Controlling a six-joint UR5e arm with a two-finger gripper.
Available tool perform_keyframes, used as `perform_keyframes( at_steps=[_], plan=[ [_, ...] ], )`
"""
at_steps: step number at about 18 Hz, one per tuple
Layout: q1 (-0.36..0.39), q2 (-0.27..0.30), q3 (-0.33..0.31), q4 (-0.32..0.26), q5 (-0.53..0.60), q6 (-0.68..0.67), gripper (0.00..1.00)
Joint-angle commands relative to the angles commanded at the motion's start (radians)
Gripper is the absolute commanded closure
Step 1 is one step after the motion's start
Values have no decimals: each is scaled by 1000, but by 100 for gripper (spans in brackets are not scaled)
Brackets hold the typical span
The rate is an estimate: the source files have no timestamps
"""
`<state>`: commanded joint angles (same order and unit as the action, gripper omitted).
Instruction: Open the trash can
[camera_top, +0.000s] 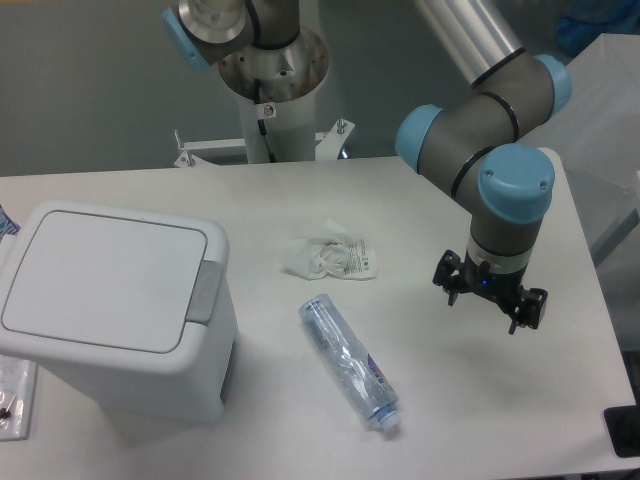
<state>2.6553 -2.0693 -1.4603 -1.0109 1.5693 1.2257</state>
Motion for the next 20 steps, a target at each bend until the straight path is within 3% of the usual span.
perform_keyframes(
  at_steps=[10, 15, 20],
  plan=[
    [21, 3, -23, 5, -75, -24, 0],
    [18, 3, -12, 20, -178, -345, 0],
    [14, -6, 14, 18, -219, -400, 0]
  ],
)
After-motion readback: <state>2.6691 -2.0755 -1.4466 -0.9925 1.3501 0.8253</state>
